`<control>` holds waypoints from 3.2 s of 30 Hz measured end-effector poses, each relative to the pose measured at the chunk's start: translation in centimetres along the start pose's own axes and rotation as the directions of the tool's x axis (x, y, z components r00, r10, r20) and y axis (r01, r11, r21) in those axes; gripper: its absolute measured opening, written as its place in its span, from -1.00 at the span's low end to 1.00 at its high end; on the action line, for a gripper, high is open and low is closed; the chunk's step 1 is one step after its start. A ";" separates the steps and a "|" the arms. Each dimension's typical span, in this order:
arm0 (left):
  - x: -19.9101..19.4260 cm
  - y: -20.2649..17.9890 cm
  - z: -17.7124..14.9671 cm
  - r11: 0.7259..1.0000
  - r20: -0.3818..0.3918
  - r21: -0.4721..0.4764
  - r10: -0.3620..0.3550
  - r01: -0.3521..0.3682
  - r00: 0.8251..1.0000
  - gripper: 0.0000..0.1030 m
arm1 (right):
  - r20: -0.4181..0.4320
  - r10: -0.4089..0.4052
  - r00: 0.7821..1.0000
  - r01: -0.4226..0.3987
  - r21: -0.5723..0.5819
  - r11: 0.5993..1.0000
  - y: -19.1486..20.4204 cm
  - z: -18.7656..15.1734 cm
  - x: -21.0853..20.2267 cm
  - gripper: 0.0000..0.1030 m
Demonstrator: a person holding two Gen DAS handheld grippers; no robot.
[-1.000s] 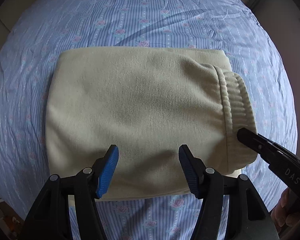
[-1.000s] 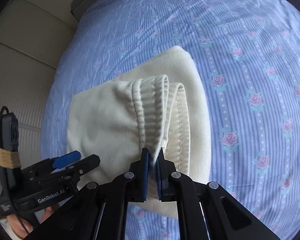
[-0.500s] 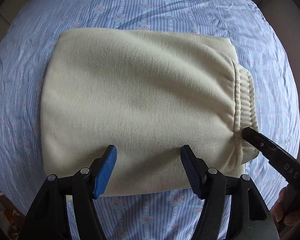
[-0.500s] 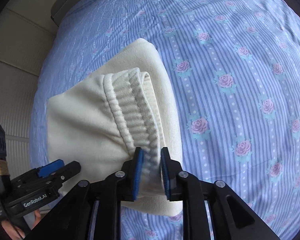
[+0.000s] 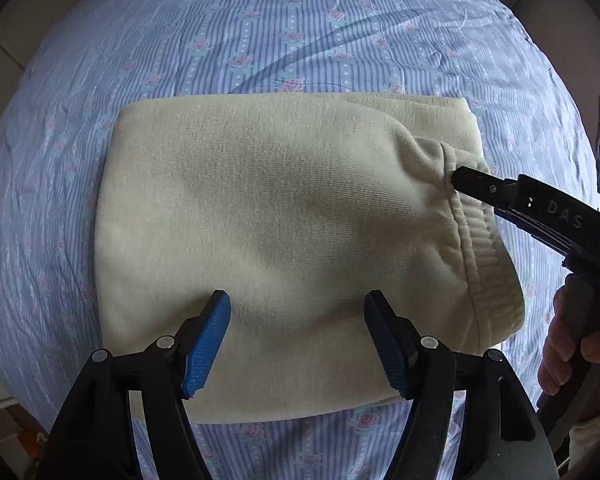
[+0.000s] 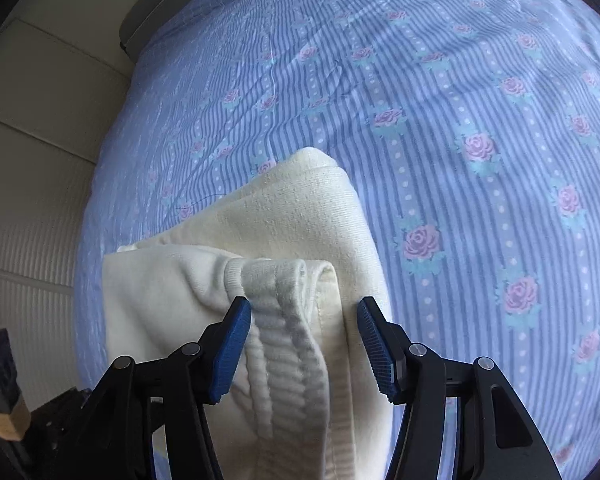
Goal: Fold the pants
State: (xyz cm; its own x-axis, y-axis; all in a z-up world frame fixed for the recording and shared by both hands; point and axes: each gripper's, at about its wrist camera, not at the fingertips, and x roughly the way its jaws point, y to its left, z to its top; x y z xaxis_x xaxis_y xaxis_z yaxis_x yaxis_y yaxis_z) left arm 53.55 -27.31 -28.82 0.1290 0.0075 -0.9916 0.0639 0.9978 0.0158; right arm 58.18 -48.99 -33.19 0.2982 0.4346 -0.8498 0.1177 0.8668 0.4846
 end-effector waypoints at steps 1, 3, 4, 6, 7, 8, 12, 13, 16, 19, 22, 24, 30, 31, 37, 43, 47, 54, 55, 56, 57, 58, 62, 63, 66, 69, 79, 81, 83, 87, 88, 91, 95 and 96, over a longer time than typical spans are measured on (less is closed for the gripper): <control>0.1 0.1 0.0 1.000 -0.002 0.001 0.003 -0.003 1.000 0.33 | -0.008 0.002 1.000 -0.002 -0.005 1.000 0.1 0.0 0.3 -0.22; 0.3 0.2 0.1 1.000 -0.004 0.000 0.003 -0.003 1.000 0.33 | 0.002 -0.068 0.998 0.068 -0.048 0.997 0.8 -0.2 -0.3 -0.59; 0.3 0.4 0.1 1.000 -0.003 -0.001 0.002 -0.002 1.000 0.33 | 0.035 -0.105 0.994 0.108 -0.076 0.991 1.2 -0.3 -1.4 -0.89; 0.3 0.7 0.0 1.000 -0.001 -0.010 0.001 -0.001 1.000 0.33 | 0.143 -0.185 0.972 0.192 -0.040 0.981 1.2 0.0 -3.9 -0.98; 0.4 0.7 0.1 1.000 -0.001 -0.016 -0.001 0.001 1.000 0.33 | 0.164 -0.210 0.964 0.217 -0.027 0.976 0.8 0.4 -4.5 -0.98; 0.4 0.8 0.0 1.000 -0.005 -0.020 -0.004 0.003 1.000 0.33 | 0.144 -0.200 0.969 0.204 -0.015 0.979 0.2 0.8 -4.3 -0.98; -0.3 0.8 -0.6 1.000 0.013 -0.017 -0.001 0.001 1.000 0.34 | 0.081 -0.231 0.970 0.235 -0.036 0.971 -0.4 0.9 -4.3 -0.68; -0.6 0.8 -0.8 1.000 0.017 -0.012 0.000 0.000 1.000 0.34 | 0.081 -0.222 0.972 0.226 -0.040 0.973 -0.5 0.3 -5.0 -0.21; -1.5 1.0 -1.6 1.000 0.032 0.008 0.010 -0.010 0.999 0.35 | 0.095 -0.166 0.981 0.170 -0.035 0.985 0.5 -1.5 -6.1 0.08; -2.7 1.4 -2.6 0.999 0.064 0.014 0.033 -0.034 0.997 0.39 | 0.105 -0.145 0.984 0.148 -0.017 0.989 1.3 -4.0 -7.7 0.20; -4.2 2.3 -4.2 0.998 0.104 0.002 0.056 -0.057 0.993 0.47 | 0.129 -0.092 0.987 0.092 0.006 0.996 1.8 -6.7 -9.3 0.41; -5.0 2.7 -5.3 0.998 0.121 -0.013 0.068 -0.067 0.990 0.48 | 0.151 -0.076 0.986 0.073 0.027 0.997 2.0 -8.6 -10.3 0.54; -7.3 3.8 -9.1 0.996 0.159 -0.049 0.076 -0.070 0.984 0.56 | 0.135 -0.049 0.990 0.039 0.074 0.997 2.3 -13.3 -10.6 0.56; -7.8 4.0 -9.8 0.995 0.175 -0.053 0.088 -0.080 0.981 0.63 | 0.132 -0.037 0.991 0.026 0.080 0.996 2.2 -14.1 -10.6 0.60; -9.1 5.3 -13.0 0.990 0.238 -0.072 0.134 -0.120 0.962 0.78 | 0.161 -0.005 0.987 -0.015 0.120 0.993 2.6 -18.6 -11.1 0.84; -8.7 5.9 -13.5 0.990 0.235 0.010 0.135 -0.142 0.963 0.78 | 0.243 0.032 0.970 -0.109 0.311 0.944 1.1 -21.2 -10.2 0.84; -8.4 5.5 -12.9 0.983 0.266 0.098 0.128 -0.158 0.956 0.78 | 0.318 0.043 0.947 -0.190 0.448 0.873 -0.5 -22.5 -8.6 0.85; -6.3 3.8 -11.2 0.975 0.262 0.159 0.111 -0.156 0.959 0.78 | 0.370 0.057 0.927 -0.246 0.485 0.839 -1.9 -21.4 -5.2 0.84; -5.9 3.4 -11.0 0.972 0.260 0.175 0.109 -0.157 0.960 0.78 | 0.371 0.071 0.926 -0.258 0.482 0.838 -2.2 -21.2 -4.7 0.85; -5.6 3.0 -10.8 0.969 0.258 0.191 0.108 -0.160 0.960 0.78 | 0.367 0.080 0.927 -0.264 0.484 0.834 -2.4 -21.0 -4.1 0.85; -5.2 2.6 -10.5 0.965 0.257 0.205 0.109 -0.165 0.960 0.78 | 0.369 0.090 0.925 -0.274 0.484 0.831 -2.7 -20.9 -3.7 0.85; -5.0 2.3 -10.3 0.962 0.258 0.218 0.107 -0.166 0.960 0.78 | 0.370 0.097 0.924 -0.281 0.486 0.828 -3.0 -20.9 -3.2 0.85; -4.0 1.5 -9.3 0.955 0.262 0.242 0.108 -0.173 0.959 0.78 | 0.399 0.136 0.907 -0.335 0.486 0.807 -3.8 -20.8 -1.9 0.89; -3.9 1.6 -9.0 0.955 0.259 0.243 0.103 -0.168 0.961 0.78 | 0.405 0.145 0.903 -0.344 0.479 0.808 -3.8 -20.6 -1.7 0.91; -3.3 1.8 -8.5 0.960 0.244 0.236 0.093 -0.152 0.965 0.78 | 0.408 0.156 0.900 -0.352 0.465 0.812 -3.4 -19.5 -1.2 0.95; -3.0 2.2 -8.2 0.964 0.233 0.226 0.085 -0.139 0.969 0.78 | 0.410 0.139 0.901 -0.347 0.490 0.800 -3.6 -18.5 -0.7 0.96; -3.2 7.7 -6.5 0.990 0.206 0.116 0.055 -0.080 0.977 0.78 | 0.262 -0.047 0.964 -0.109 0.549 0.828 -1.7 -14.5 -0.6 0.21; -3.6 9.2 -6.0 0.993 0.210 0.100 0.041 -0.063 0.977 0.78 | 0.224 -0.096 0.970 -0.037 0.526 0.850 -0.4 -13.5 -1.2 0.07; -3.8 10.8 -5.4 0.996 0.208 0.087 0.011 -0.030 0.978 0.78 | 0.181 -0.167 0.969 0.059 0.489 0.870 1.2 -12.5 -1.5 -0.03; -3.2 13.9 -3.6 0.992 0.174 0.090 -0.106 0.092 0.979 0.78 | 0.125 -0.297 0.947 0.228 0.394 0.890 3.7 -11.5 -1.9 -0.08; -2.8 14.7 -2.9 0.987 0.164 0.091 -0.146 0.133 0.976 0.78 | 0.115 -0.314 0.943 0.249 0.382 0.890 4.0 -11.4 -2.0 -0.08; -1.5 16.6 -0.2 0.960 0.136 0.072 -0.280 0.272 0.950 0.78 | 0.101 -0.343 0.934 0.287 0.362 0.887 4.8 -10.9 -2.1 -0.09; 0.8 19.0 3.5 0.911 0.114 -0.005 -0.409 0.412 0.905 0.78 | 0.091 -0.360 0.929 0.305 0.365 0.880 4.8 -10.8 -1.9 -0.08; 1.4 19.3 4.3 0.903 0.107 -0.013 -0.425 0.429 0.899 0.78 | 0.089 -0.368 0.925 0.314 0.362 0.878 4.9 -10.9 -1.9 -0.08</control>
State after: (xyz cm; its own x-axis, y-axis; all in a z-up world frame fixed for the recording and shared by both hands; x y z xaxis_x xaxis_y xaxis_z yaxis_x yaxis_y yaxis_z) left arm 59.23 -8.30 -29.33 0.1942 -0.4244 -0.8844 0.0999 0.9054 -0.4125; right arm 47.90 -42.91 -31.45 0.3169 0.0613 -0.9465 0.5397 0.8090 0.2331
